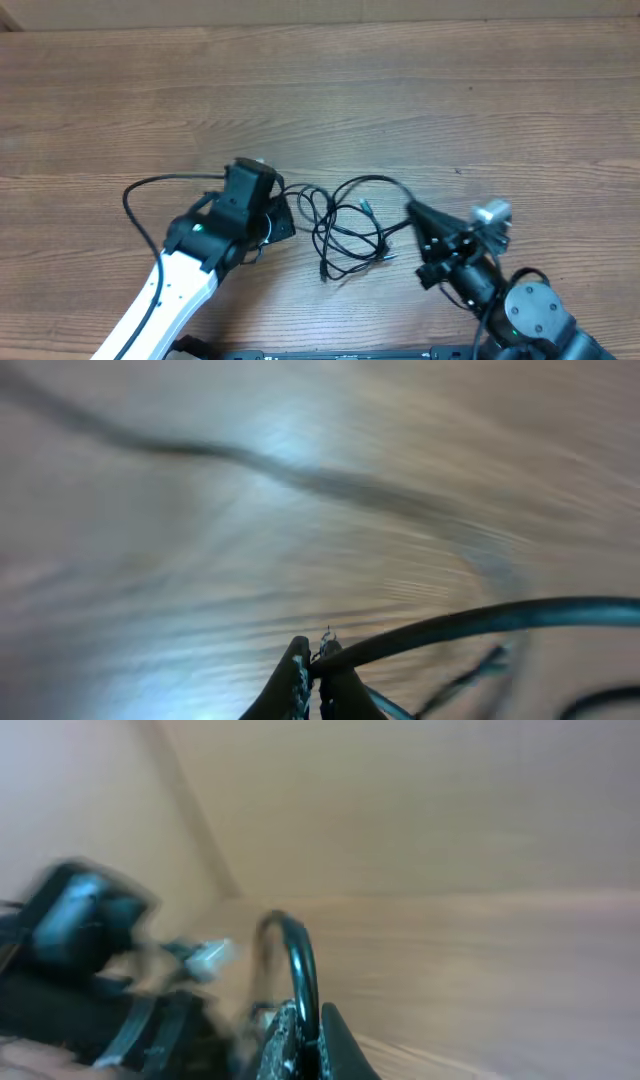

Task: Untangle cables

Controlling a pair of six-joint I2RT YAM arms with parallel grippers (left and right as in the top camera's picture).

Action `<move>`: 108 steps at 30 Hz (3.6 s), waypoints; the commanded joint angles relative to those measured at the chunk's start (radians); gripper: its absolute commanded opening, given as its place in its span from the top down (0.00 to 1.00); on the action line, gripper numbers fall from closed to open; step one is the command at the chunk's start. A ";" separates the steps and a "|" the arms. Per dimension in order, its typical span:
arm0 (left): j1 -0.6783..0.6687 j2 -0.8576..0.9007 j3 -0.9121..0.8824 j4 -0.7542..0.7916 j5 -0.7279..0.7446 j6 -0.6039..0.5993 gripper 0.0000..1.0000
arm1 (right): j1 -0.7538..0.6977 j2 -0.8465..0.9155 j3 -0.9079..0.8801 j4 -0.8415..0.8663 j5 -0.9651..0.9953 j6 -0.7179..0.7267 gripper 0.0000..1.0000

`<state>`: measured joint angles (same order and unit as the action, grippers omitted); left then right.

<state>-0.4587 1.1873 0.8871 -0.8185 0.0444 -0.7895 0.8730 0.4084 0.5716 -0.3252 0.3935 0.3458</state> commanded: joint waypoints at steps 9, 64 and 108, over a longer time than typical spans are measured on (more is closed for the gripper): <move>0.130 0.044 0.011 -0.167 -0.192 -0.292 0.96 | 0.001 -0.056 0.026 -0.303 0.580 0.343 0.96; 0.255 -0.332 0.011 0.247 1.049 0.392 0.96 | 0.001 0.806 0.024 0.129 -0.272 0.378 0.74; 0.251 -0.001 0.011 0.146 0.735 0.177 0.00 | 0.001 0.242 0.254 -0.144 -0.306 -0.014 0.96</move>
<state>-0.2134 1.1584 0.8879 -0.6891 0.6464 -0.6502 0.8768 0.6514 0.8150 -0.4652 0.0685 0.3428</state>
